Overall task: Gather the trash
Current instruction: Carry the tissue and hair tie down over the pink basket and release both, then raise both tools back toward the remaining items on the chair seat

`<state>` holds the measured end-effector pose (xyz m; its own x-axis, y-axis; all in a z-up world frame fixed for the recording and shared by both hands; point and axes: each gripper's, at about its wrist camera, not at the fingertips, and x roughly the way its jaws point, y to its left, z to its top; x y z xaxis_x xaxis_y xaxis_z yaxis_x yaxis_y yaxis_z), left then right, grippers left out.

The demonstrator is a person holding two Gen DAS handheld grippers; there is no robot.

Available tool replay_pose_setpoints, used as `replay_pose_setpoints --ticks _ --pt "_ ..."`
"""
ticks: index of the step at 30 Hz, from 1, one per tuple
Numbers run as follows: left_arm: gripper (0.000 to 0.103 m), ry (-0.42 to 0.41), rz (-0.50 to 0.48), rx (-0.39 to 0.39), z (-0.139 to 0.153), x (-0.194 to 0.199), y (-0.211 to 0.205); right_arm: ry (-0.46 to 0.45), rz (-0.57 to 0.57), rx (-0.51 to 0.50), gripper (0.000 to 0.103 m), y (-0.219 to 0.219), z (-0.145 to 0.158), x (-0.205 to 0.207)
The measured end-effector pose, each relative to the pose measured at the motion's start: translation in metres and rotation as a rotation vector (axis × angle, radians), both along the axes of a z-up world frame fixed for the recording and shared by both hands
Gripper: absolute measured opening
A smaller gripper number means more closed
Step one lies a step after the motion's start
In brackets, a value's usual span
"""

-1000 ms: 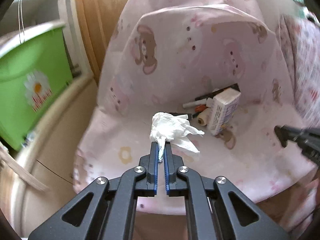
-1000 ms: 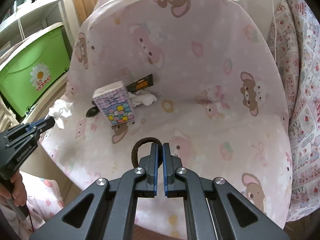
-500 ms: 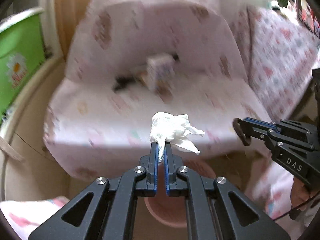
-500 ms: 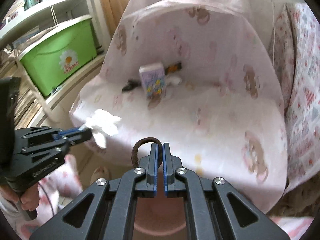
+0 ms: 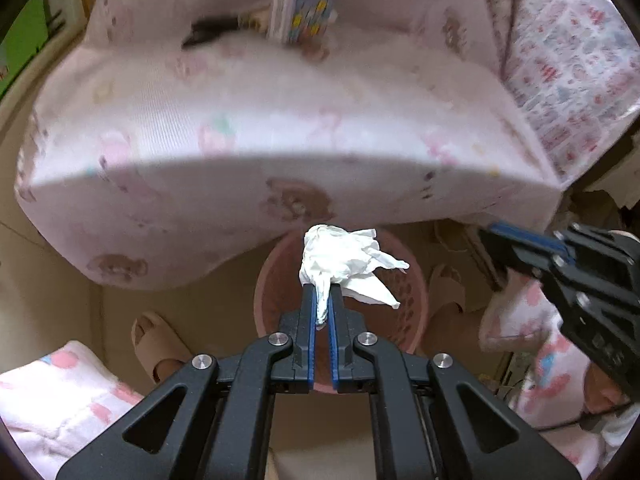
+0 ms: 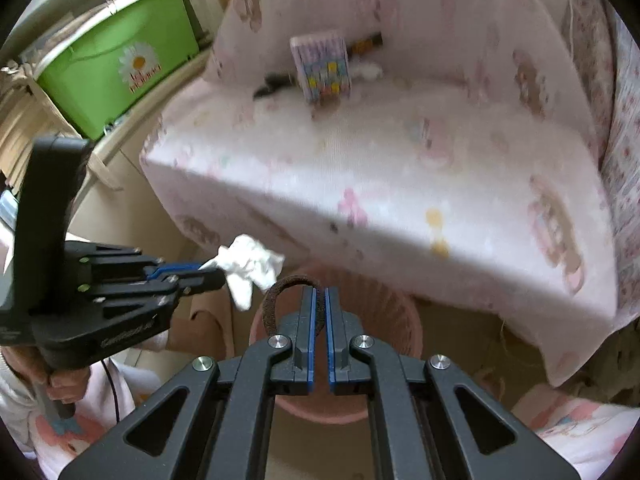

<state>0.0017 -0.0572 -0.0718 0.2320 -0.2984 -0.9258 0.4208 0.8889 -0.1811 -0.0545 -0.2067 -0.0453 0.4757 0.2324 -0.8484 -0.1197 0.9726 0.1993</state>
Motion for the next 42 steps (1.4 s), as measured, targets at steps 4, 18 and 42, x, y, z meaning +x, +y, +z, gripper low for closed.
replay_pose_setpoints --ticks 4,18,42 --pt "0.005 0.073 0.001 0.015 -0.031 0.008 -0.008 0.099 -0.004 -0.036 0.005 0.007 -0.03 0.003" --pt "0.006 0.197 -0.015 0.163 -0.11 0.012 -0.028 0.28 -0.029 -0.191 0.005 0.023 -0.098 0.019" --pt "0.039 -0.011 0.064 0.211 -0.077 0.023 -0.013 0.254 -0.117 -0.136 0.075 0.0 -0.083 0.03"
